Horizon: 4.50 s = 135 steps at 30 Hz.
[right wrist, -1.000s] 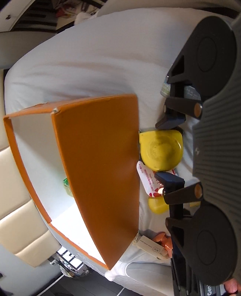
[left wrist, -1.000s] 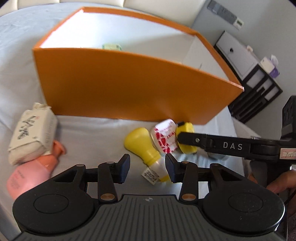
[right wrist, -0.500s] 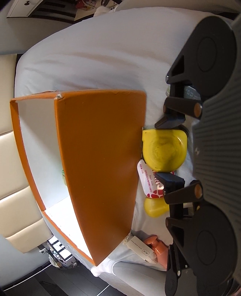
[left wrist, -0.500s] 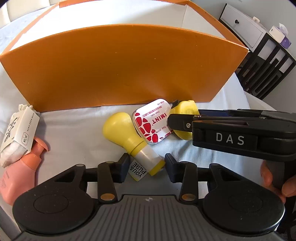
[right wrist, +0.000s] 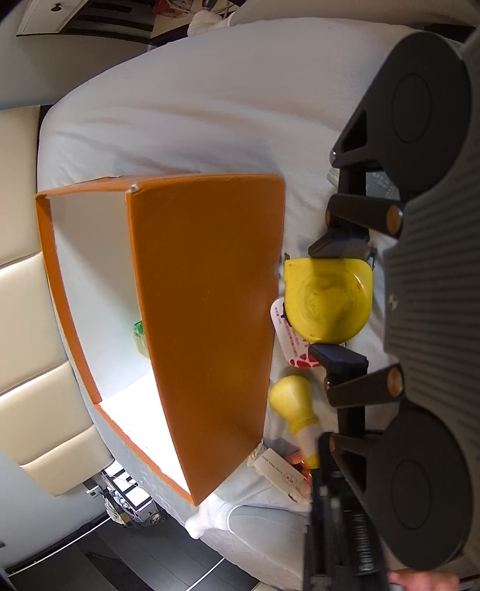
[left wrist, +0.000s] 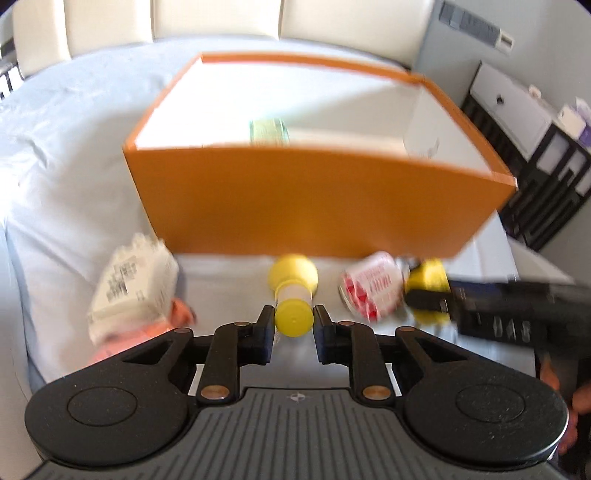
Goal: Organize rigid objects
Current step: 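Grasp the yellow bottle with the left tool while the right tool approaches the yellow cap, then carry the yellow bottle into the box with the left tool while the right drops the compact, then open both tools and withdraw them from the orange box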
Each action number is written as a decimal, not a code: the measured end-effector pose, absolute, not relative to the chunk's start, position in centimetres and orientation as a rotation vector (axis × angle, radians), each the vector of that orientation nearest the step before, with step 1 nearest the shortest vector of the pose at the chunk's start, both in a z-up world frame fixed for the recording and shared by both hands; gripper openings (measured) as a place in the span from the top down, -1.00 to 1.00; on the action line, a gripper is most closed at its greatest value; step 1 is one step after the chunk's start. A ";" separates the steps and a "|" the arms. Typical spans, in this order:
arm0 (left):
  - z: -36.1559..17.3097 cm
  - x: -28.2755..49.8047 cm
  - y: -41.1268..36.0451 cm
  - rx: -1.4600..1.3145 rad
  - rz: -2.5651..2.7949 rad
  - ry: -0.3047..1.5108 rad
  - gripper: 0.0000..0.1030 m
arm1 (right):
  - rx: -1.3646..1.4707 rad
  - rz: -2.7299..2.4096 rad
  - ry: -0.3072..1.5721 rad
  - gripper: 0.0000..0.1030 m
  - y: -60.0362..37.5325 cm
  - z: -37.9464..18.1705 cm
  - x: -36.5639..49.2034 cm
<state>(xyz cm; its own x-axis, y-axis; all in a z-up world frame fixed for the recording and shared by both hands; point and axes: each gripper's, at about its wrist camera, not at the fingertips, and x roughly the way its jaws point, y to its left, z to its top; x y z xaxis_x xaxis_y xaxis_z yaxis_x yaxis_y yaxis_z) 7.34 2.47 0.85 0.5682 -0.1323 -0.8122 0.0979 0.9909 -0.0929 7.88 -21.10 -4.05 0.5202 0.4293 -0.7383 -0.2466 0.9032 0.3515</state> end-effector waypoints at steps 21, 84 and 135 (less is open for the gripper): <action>1.4 10.3 2.0 -0.015 -0.176 0.864 0.54 | 0.158 0.376 0.940 0.02 -20.6 -3.0 8.1; 8.8 22.7 6.1 -0.130 -0.310 0.749 0.54 | 0.239 0.367 1.037 -0.19 -13.2 2.5 29.3; 8.9 13.7 8.4 -0.172 -0.205 0.868 0.18 | 0.245 0.468 0.841 -0.26 -20.0 6.7 15.7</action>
